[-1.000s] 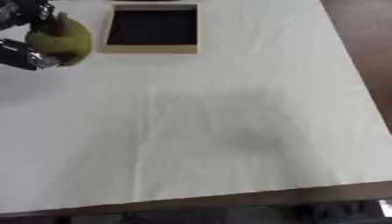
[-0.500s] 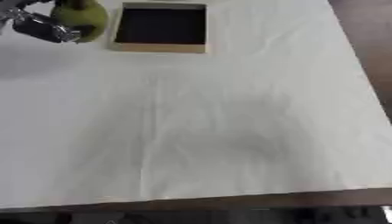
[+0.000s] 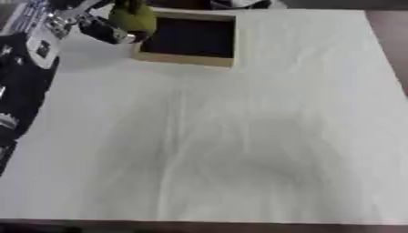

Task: Pick up objects on the table and place them in the box.

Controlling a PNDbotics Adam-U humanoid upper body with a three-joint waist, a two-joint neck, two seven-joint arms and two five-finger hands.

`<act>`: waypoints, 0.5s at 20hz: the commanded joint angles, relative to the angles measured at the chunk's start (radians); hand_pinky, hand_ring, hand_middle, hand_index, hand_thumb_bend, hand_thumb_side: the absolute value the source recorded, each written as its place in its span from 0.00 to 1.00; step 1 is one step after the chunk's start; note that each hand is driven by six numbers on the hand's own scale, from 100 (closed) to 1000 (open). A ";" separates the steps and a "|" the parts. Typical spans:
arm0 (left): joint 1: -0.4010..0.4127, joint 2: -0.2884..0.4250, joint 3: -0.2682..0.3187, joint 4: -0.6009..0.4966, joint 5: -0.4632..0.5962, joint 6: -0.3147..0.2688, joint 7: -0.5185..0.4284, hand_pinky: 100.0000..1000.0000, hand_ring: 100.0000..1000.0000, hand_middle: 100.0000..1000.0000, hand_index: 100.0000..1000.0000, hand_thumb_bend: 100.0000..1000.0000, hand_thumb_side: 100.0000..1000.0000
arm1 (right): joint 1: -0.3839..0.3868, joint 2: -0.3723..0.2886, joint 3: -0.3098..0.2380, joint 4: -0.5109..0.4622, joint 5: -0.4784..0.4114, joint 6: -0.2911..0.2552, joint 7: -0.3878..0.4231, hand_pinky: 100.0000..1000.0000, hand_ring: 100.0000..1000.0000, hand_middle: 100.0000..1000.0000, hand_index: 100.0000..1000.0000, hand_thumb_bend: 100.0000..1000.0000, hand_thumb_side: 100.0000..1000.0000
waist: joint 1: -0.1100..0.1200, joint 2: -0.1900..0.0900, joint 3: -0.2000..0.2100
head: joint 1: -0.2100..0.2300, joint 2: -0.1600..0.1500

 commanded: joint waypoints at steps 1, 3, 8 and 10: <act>-0.040 -0.009 0.025 0.020 -0.086 0.030 0.058 0.02 0.00 0.15 0.34 0.45 0.00 | -0.011 -0.011 -0.002 -0.016 -0.011 -0.001 0.008 0.71 0.63 0.53 0.69 0.00 0.40 | -0.005 -0.015 -0.006 | 0.023 -0.022; -0.047 -0.021 0.035 0.038 -0.124 0.063 0.085 0.02 0.00 0.14 0.34 0.45 0.00 | -0.014 -0.007 -0.001 -0.016 -0.014 -0.001 0.010 0.71 0.63 0.53 0.69 0.00 0.40 | -0.008 -0.012 -0.011 | 0.031 -0.026; -0.055 -0.040 0.047 0.065 -0.193 0.123 0.141 0.02 0.00 0.14 0.34 0.46 0.00 | -0.014 -0.001 0.000 -0.016 -0.016 -0.001 0.012 0.71 0.63 0.53 0.69 0.00 0.41 | -0.013 -0.007 -0.015 | 0.035 -0.030; -0.060 -0.045 0.050 0.069 -0.216 0.137 0.158 0.02 0.03 0.14 0.34 0.48 0.00 | -0.017 0.001 0.001 -0.016 -0.018 -0.001 0.014 0.71 0.63 0.53 0.69 0.00 0.41 | -0.016 -0.005 -0.018 | 0.039 -0.035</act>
